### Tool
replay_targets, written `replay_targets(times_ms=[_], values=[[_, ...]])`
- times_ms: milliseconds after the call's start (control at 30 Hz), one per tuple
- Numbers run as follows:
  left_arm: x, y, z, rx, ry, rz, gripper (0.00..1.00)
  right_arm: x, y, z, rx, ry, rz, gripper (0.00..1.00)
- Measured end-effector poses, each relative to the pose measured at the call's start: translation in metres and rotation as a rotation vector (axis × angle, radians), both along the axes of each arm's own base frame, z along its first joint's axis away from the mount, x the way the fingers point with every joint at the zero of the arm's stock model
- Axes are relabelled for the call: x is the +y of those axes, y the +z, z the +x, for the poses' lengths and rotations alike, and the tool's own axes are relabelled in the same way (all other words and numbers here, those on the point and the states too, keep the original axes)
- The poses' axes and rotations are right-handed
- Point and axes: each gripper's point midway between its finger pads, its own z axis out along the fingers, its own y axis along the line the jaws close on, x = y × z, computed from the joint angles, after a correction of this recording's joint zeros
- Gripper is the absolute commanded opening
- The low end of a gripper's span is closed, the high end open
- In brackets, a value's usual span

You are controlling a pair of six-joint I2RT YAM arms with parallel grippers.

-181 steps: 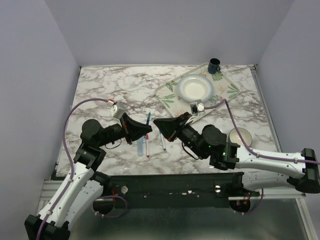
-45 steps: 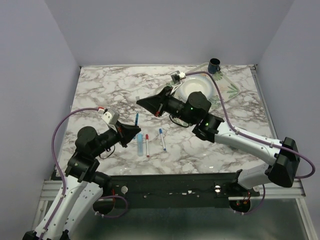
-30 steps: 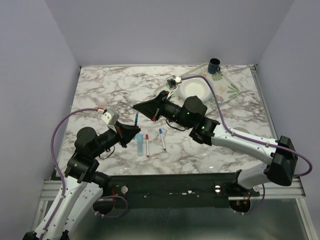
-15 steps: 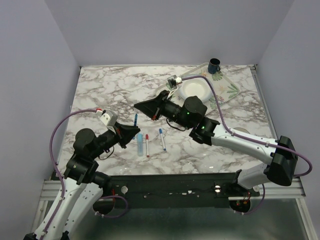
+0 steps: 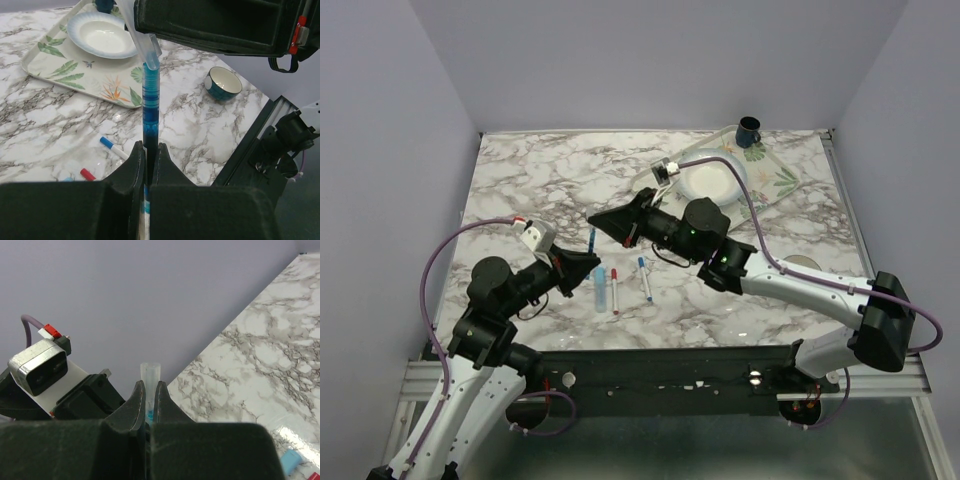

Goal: Insert the pens into the pen caps

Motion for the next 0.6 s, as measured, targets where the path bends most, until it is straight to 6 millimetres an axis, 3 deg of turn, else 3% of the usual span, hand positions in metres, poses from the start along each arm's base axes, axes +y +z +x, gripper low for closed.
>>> replay_targets(times_ms=[333,600], values=[[0.0,-0.005,-0.001,0.019,0.0,0.006,0.0,-0.001,-0.007,-0.002,-0.015,-0.011,-0.011,0.01],[-0.01,-0.003,-0.004,0.062,-0.046,-0.081,0.0,-0.009,-0.005,-0.008,-0.139,-0.097,-0.002,0.01]])
